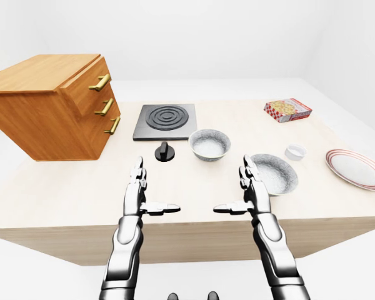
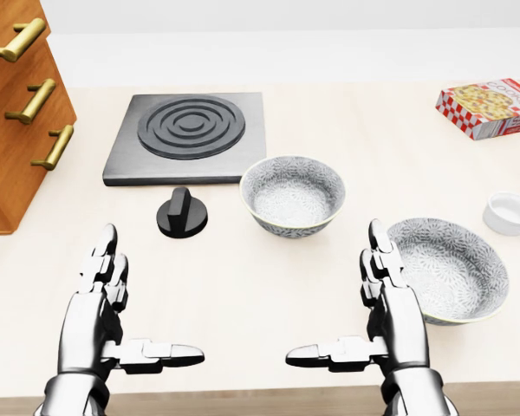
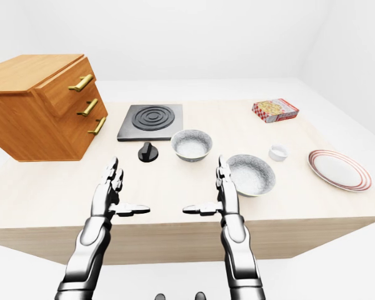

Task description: Pick the akita bowl from table center and place it on the plate.

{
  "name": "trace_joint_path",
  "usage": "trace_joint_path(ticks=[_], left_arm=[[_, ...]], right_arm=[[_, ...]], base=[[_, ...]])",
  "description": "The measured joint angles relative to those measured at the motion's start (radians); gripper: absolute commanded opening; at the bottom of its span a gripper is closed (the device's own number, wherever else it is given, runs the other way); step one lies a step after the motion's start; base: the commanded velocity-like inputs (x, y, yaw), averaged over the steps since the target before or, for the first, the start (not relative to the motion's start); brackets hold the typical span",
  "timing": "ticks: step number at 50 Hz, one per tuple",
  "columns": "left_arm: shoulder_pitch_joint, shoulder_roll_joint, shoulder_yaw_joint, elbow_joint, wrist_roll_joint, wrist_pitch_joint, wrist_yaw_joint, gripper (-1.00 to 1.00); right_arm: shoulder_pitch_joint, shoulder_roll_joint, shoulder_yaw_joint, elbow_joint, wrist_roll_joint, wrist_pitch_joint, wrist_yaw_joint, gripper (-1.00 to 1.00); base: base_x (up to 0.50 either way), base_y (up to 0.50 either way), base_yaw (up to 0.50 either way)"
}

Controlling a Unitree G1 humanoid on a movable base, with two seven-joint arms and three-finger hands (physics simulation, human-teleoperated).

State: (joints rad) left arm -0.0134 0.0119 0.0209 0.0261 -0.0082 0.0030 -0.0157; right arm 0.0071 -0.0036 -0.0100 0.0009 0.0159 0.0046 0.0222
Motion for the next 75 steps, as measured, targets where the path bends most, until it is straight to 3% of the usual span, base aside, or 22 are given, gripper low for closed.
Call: trace_joint_path(ticks=[10, 15, 16, 19, 24, 37, 75], left_arm=[[-0.03, 0.017, 0.025, 0.07, 0.003, 0.003, -0.008, 1.0], [-0.043, 0.023, 0.03, 0.095, 0.012, 0.005, -0.008, 1.0], [-0.047, 0.025, 0.031, 0.097, 0.014, 0.009, -0.008, 1.0], [-0.061, 0.03, 0.035, 0.098, 0.021, 0.027, -0.007, 1.0], [-0.103, 0.044, 0.049, 0.079, 0.024, 0.084, -0.008, 1.0], [-0.227, 0.085, 0.08, 0.044, 0.018, 0.084, -0.001, 1.0], [-0.226, 0.086, 0.085, -0.051, 0.043, 0.084, -0.003, 1.0]], right_arm=[[0.017, -0.002, -0.005, -0.015, 0.023, 0.029, 0.026, 1.0], [0.019, -0.002, 0.0, -0.041, 0.028, 0.065, 0.03, 1.0], [0.017, -0.002, 0.001, -0.052, 0.029, 0.079, 0.029, 1.0], [0.006, -0.002, 0.001, -0.089, 0.033, 0.083, 0.027, 1.0], [-0.041, -0.008, -0.011, -0.154, 0.052, 0.083, 0.022, 1.0], [-0.172, -0.032, -0.037, -0.241, 0.107, 0.083, 0.024, 1.0], [-0.202, -0.029, -0.026, -0.286, 0.147, 0.083, 0.042, 1.0]], base=[[0.0, 0.0, 0.0], [0.0, 0.0, 0.0], [0.0, 0.0, 0.0], [0.0, 0.0, 0.0], [0.0, 0.0, 0.0], [0.0, 0.0, 0.0], [0.01, -0.45, 0.0]])
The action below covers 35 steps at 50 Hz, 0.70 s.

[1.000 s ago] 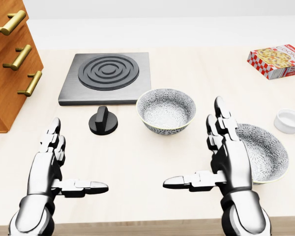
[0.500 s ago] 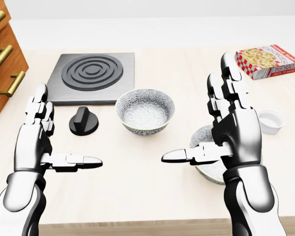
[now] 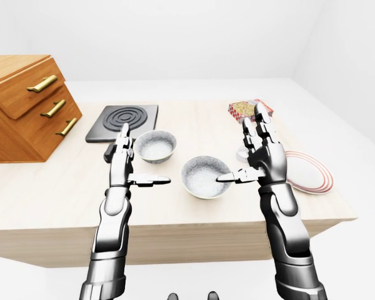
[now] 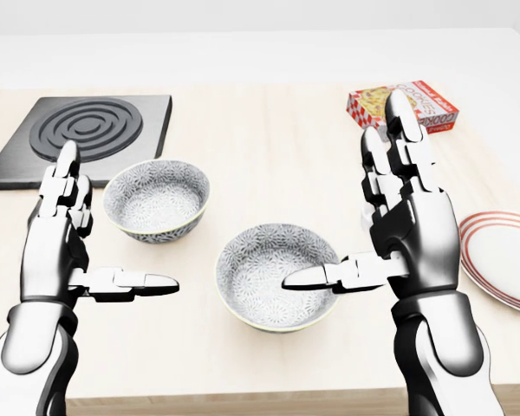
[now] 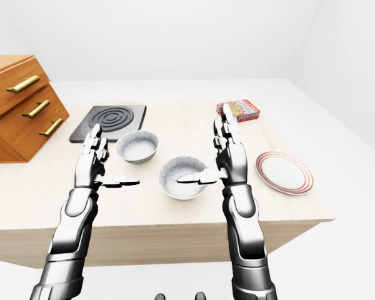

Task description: Pick the akita bowl from table center and place it on the plate.

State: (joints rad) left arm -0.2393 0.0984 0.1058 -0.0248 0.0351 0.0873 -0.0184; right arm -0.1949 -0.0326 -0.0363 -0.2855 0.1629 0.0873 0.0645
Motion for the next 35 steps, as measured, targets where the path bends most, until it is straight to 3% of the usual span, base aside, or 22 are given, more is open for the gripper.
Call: trace_joint_path(ticks=[12, 35], left_arm=[[0.0, 0.002, 0.003, 0.007, -0.002, 0.0, 0.001, 1.0], [-0.001, 0.005, 0.008, 0.029, -0.007, 0.0, 0.005, 1.0]], right_arm=[[0.012, 0.0, 0.006, -0.013, -0.009, 0.0, 0.015, 1.0], [0.029, 0.003, 0.015, -0.001, -0.044, 0.0, 0.032, 1.0]], base=[[0.18, -0.47, 0.0], [0.06, -0.03, 0.0]])
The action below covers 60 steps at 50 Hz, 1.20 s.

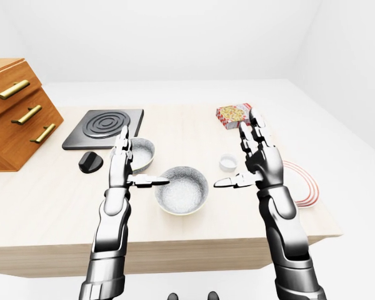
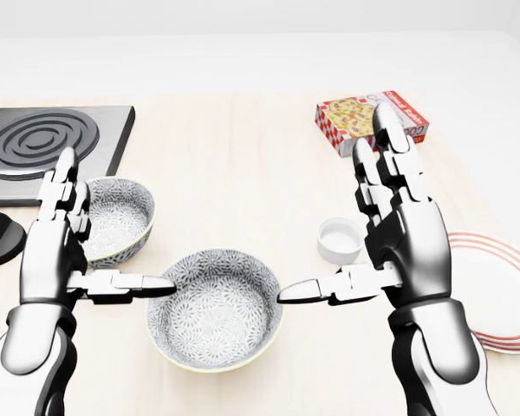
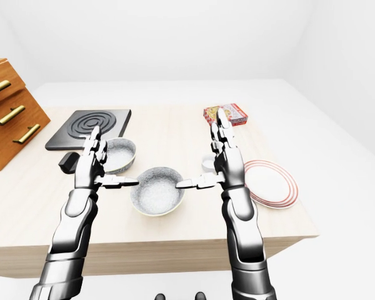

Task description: Pick the akita bowl from table center and place it on the plate.

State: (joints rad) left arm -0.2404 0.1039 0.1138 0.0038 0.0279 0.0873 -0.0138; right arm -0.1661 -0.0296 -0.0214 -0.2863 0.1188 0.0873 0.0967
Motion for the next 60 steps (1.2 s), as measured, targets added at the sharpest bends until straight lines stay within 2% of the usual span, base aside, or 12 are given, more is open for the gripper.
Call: trace_joint_path(ticks=[15, 33, 39, 47, 54, 60], left_arm=[[0.014, -0.002, 0.0, 0.007, -0.001, 0.0, 0.002, 1.0], [0.003, 0.017, 0.015, 0.024, 0.005, 0.0, 0.004, 1.0], [-0.037, 0.056, 0.018, 0.066, 0.113, 0.0, 0.041, 1.0], [-0.105, 0.108, 0.005, 0.181, 0.334, 0.0, 0.098, 1.0], [-0.155, 0.134, -0.02, 0.325, 0.514, -0.003, 0.115, 1.0], [-0.187, 0.149, -0.036, 0.449, 0.622, -0.015, 0.127, 1.0]], right_arm=[[0.011, 0.004, 0.002, 0.006, -0.005, 0.0, 0.005, 1.0], [0.012, 0.007, 0.009, 0.022, -0.025, 0.0, 0.009, 1.0], [0.002, 0.005, 0.004, 0.025, -0.023, 0.0, 0.008, 1.0], [-0.004, 0.0, -0.007, 0.013, -0.013, 0.0, 0.006, 1.0], [-0.008, -0.005, -0.016, 0.006, -0.004, 0.0, 0.003, 1.0], [-0.013, -0.007, -0.018, 0.007, 0.001, 0.0, -0.001, 1.0]], base=[[0.34, -0.05, 0.0], [0.01, 0.0, 0.0], [0.0, 0.0, 0.0], [0.0, 0.0, 0.0], [0.0, 0.0, 0.0], [0.0, 0.0, 0.0]])
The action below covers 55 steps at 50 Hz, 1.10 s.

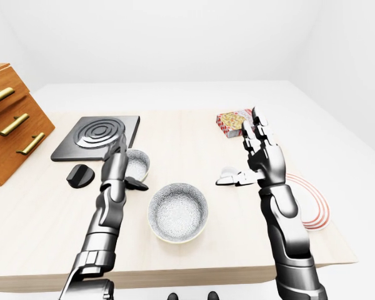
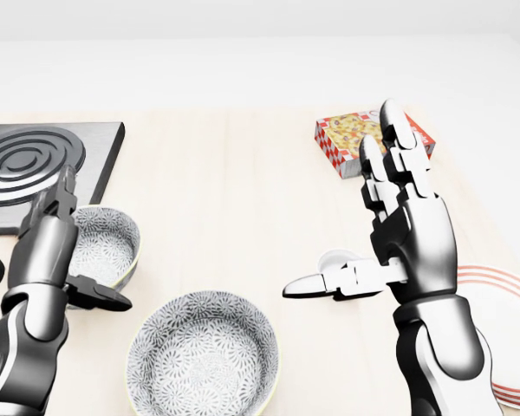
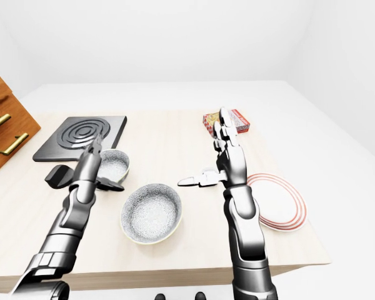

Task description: Pick the akita bowl from table center and place it on the plate.

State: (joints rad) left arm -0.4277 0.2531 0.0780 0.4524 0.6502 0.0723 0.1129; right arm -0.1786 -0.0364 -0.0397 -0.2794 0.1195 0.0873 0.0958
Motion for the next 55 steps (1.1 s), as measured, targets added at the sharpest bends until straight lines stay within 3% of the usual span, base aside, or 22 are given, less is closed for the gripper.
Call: trace_joint_path(ticks=[15, 29, 35, 37, 40, 41, 42, 55], left_arm=[[-0.037, 0.016, -0.034, 0.242, 0.139, -0.04, 0.039, 1.0], [-0.15, 0.03, -0.084, 0.547, 0.233, -0.103, 0.161, 1.0], [-0.2, 0.036, -0.1, 0.654, 0.266, -0.117, 0.208, 1.0], [-0.213, 0.038, -0.104, 0.683, 0.275, -0.119, 0.22, 0.22], [-0.23, 0.039, -0.108, 0.715, 0.28, -0.124, 0.236, -0.09], [-0.234, 0.039, -0.108, 0.724, 0.282, -0.126, 0.24, -0.44], [-0.238, 0.039, -0.11, 0.733, 0.285, -0.127, 0.244, -1.0], [-0.264, 0.044, -0.125, 0.787, 0.337, -0.132, 0.285, -1.0]], right_arm=[[-0.007, 0.001, 0.002, 0.017, 0.0, 0.0, -0.006, 1.0], [-0.008, 0.002, 0.004, 0.031, -0.002, 0.0, -0.006, 1.0], [-0.008, 0.002, 0.005, 0.037, -0.003, 0.0, -0.005, 1.0], [-0.007, 0.002, 0.005, 0.038, -0.003, 0.0, -0.004, 1.0], [-0.006, 0.002, 0.004, 0.038, -0.003, 0.0, -0.003, 1.0], [-0.005, 0.002, 0.004, 0.038, -0.003, 0.0, -0.003, 1.0], [-0.005, 0.002, 0.004, 0.038, -0.003, 0.0, -0.003, 1.0], [0.003, 0.002, 0.006, 0.04, -0.008, 0.0, 0.002, 1.0]], base=[[0.0, 0.0, 0.0], [0.0, 0.0, 0.0], [0.0, 0.0, 0.0], [0.0, 0.0, 0.0], [0.0, 0.0, 0.0], [0.0, 0.0, 0.0], [0.0, 0.0, 0.0], [0.0, 0.0, 0.0]])
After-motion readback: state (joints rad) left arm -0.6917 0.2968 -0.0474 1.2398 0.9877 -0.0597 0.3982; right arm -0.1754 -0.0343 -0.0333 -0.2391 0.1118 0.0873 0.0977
